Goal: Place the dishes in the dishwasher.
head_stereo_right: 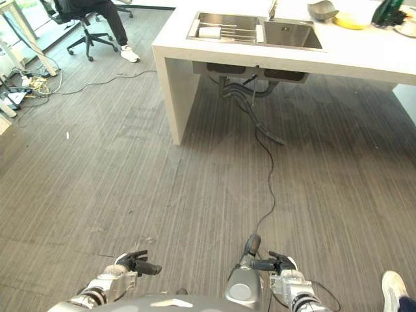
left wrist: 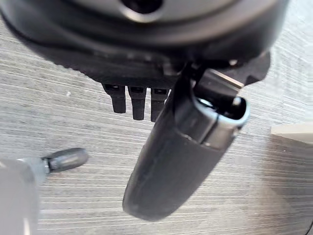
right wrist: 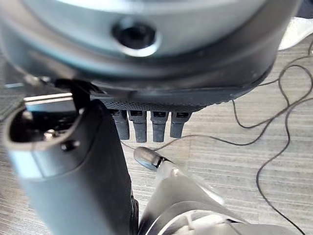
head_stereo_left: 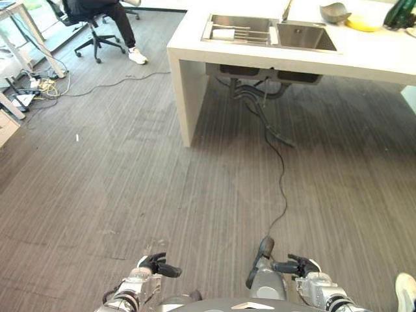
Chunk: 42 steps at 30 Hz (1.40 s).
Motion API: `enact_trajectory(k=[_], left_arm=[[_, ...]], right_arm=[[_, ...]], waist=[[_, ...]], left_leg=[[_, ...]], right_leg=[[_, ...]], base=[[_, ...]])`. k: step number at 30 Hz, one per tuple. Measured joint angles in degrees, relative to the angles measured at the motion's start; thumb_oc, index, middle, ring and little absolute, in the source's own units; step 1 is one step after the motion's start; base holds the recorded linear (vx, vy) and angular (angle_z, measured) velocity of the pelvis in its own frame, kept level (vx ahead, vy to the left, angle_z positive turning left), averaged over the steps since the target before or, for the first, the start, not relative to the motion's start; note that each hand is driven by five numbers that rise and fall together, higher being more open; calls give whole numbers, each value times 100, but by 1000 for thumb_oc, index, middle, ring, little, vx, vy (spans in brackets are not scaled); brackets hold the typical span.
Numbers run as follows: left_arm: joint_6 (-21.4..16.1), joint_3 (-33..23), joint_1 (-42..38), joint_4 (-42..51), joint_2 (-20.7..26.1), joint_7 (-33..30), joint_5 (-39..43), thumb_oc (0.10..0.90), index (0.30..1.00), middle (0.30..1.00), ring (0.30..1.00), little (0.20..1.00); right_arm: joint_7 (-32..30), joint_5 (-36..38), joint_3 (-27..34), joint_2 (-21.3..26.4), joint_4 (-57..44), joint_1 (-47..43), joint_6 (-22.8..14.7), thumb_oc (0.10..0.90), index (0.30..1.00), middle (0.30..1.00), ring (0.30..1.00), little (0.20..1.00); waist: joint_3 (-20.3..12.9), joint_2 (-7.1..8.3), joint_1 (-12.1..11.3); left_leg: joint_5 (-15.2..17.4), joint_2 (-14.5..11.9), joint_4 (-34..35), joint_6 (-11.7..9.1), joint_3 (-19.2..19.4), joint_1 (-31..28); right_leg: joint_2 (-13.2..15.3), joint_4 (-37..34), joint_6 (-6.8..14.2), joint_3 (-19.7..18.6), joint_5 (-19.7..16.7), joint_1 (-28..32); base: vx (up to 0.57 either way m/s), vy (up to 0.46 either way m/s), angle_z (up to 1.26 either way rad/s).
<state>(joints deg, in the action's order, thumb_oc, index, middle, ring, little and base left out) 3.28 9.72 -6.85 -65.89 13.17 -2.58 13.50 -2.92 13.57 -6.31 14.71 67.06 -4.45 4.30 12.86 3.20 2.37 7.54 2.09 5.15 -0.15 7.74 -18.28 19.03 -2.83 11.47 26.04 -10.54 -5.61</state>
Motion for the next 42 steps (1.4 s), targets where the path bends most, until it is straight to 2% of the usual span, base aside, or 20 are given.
enact_trajectory(k=[2, 4, 7, 9, 10, 11, 12, 13, 15, 17, 18, 21, 23, 24, 25, 27, 30, 35, 37, 42], left_arm=[[-11, 14, 146, 170, -95, 32, 15, 800, 900, 900, 900, 900], [-18, -3, 266, 366, -165, 1, 173, 800, 900, 900, 900, 900], [-45, -116, 293, 601, -115, 3, 401, 800, 900, 900, 900, 900], [17, -354, 289, 815, -90, -77, 526, 800, 900, 900, 900, 900], [62, -388, 335, 1035, 42, -104, 628, 800, 900, 900, 900, 900], [91, -355, 288, 1429, 342, -83, 676, 800, 900, 900, 900, 900], [51, -356, 111, 1741, 277, -139, 743, 800, 900, 900, 900, 900], [97, -329, 169, 2300, 311, -160, 869, 800, 900, 900, 900, 900], [74, -336, 190, 3103, 333, -146, 985, 800, 900, 900, 900, 900], [49, -362, 168, 3545, 397, -176, 1098, 800, 900, 900, 900, 900], [-85, -406, 87, 3742, 472, -216, 1150, 800, 900, 900, 900, 900], [-84, -458, 81, 4232, 745, -206, 1314, 800, 900, 900, 900, 900], [-231, -472, 41, 4690, 971, -196, 1354, 800, 900, 900, 900, 900], [-253, -485, 73, 4793, 1034, -202, 1355, 800, 900, 900, 900, 900], [-231, -523, 103, 5052, 1275, -178, 1353, 800, 900, 900, 900, 900], [-275, -921, 42, 5862, 1700, -230, 1347, 800, 900, 900, 900, 900], [-316, -1275, -271, 6268, 1931, -319, 1272, 800, 900, 900, 900, 900], [-435, -1164, -672, 7232, 2222, -354, 877, 800, 900, 900, 900, 900], [-553, -1012, -1072, 7329, 2270, -447, 789, 800, 900, 900, 900, 900], [-699, -742, -1248, 7292, 2266, -490, 722, 800, 900, 900, 900, 900]], right_arm=[[18, 0, -8, 55, 73, 137, 15, 800, 900, 900, 900, 900], [36, -2, -110, 121, 170, 110, 2, 800, 900, 900, 900, 900], [47, -9, -319, 188, 42, -35, -15, 800, 900, 900, 900, 900], [66, -9, -489, 208, 1, -116, -57, 800, 900, 900, 900, 900], [74, -9, -529, 139, -88, -84, -66, 800, 900, 900, 900, 900], [81, -8, -535, 46, -112, 39, -65, 800, 900, 900, 900, 900], [64, -10, -422, 155, 27, -46, -37, 800, 900, 900, 900, 900], [1, -16, -360, 177, 146, -101, 33, 800, 900, 900, 900, 900], [-68, -25, -220, 292, 274, -85, 66, 800, 900, 900, 900, 900], [-20, -25, -165, 431, 283, -105, 52, 800, 900, 900, 900, 900], [-4, -30, -196, 451, 292, -102, 44, 800, 900, 900, 900, 900], [48, -56, -218, 435, 402, -122, -54, 800, 900, 900, 900, 900], [95, -59, -215, 418, 415, -85, -89, 800, 900, 900, 900, 900], [122, -66, -219, 422, 490, -52, -83, 800, 900, 900, 900, 900], [164, -90, -216, 328, 607, -27, -98, 800, 900, 900, 900, 900], [198, -230, -154, -23, 961, -173, -134, 800, 900, 900, 900, 900], [294, -232, -155, -132, 1097, -300, -185, 800, 900, 900, 900, 900], [396, -263, -64, -90, 1257, -243, -176, 800, 900, 900, 900, 900], [395, -199, 191, -86, 1243, -228, -168, 800, 900, 900, 900, 900], [381, -218, 274, 240, 1018, -227, -142, 800, 900, 900, 900, 900]], waist=[[-232, -300, 124], [-336, -455, 90], [-419, -440, -2], [-293, -314, -72], [-330, -157, -141], [-387, 287, -130], [-207, 91, -228], [-153, 91, -362], [-18, 133, -644], [55, -77, -711], [135, -219, -787], [157, -348, -885], [233, -419, -1029], [193, -485, -1128], [220, -357, -1138], [205, 343, -1245], [132, 464, -1369], [145, 148, -1118], [162, 74, -958], [8, -462, -745]], left_leg=[[45, -441, -61, -305, -136, -104], [71, -755, -440, -377, -191, -42], [-58, -1126, -2574, -961, -118, 824], [-1418, -1242, -4144, -1144, -511, 1515], [-2005, -1379, -4745, -1130, -718, 1864], [-1988, -1256, -5547, -1175, -572, 2415], [-1616, -1511, -6047, -1195, -534, 2863], [-862, -1386, -5877, -1103, -470, 3169], [-362, -944, -4138, -711, -269, 3270], [-465, -826, -2555, -694, -154, 3337], [-930, -718, -1611, -711, -216, 3414], [-1364, -590, -344, -899, -564, 3495], [-1415, -640, -404, -793, -492, 3698], [-1076, -708, -689, -756, -474, 3555], [-1441, -641, -626, -497, -426, 3320], [-1566, -363, -824, -474, -179, 3333], [-1522, -284, -826, -237, 99, 3037], [-1317, -344, -366, 86, 312, 2273], [-1221, -265, -365, 260, 277, 2199], [-1126, -194, -210, 281, 266, 1865]], right_leg=[[-376, 87, -421, 55, -436, 249], [-615, 216, -689, 127, -221, 420], [-891, 566, -1031, 233, 90, 470], [-851, 1696, -1415, 416, 743, 253], [-1188, 1371, -1223, 404, 903, 333], [-1164, 648, -1709, 416, 884, 620], [-1466, 466, -1650, 521, 959, 894], [-1533, 353, -1630, 384, 1123, 958], [-1506, 85, -1484, 249, 1016, 1170], [-1666, -202, -1413, 264, 1040, 1530], [-1744, -274, -1284, 217, 1101, 1843], [-1749, -276, -1095, 140, 1282, 2100], [-1752, -276, -897, 34, 1443, 2272], [-1819, -283, -690, -37, 1567, 2502], [-1737, -301, -507, -95, 1804, 2770], [-1303, -267, -636, -258, 1954, 2750], [-1103, 298, -355, -427, 1668, 2548], [-520, 3575, 360, -794, 1084, 1335], [-397, 4763, 361, -1188, 1027, 537], [-266, 3125, 220, -539, 1435, 39]], base=[[367, -192, 66], [185, -149, 27], [180, -237, -16], [153, -241, -52], [242, -157, -10], [315, -68, 26], [339, 9, 32], [260, 44, -5], [193, 43, -38], [218, 54, -28], [377, 92, -37], [255, 49, -37], [249, 40, -40], [415, 107, -43], [420, 126, -23], [392, 129, -36], [259, 143, -58], [157, 210, -3], [125, 108, 29], [281, -91, 2]])
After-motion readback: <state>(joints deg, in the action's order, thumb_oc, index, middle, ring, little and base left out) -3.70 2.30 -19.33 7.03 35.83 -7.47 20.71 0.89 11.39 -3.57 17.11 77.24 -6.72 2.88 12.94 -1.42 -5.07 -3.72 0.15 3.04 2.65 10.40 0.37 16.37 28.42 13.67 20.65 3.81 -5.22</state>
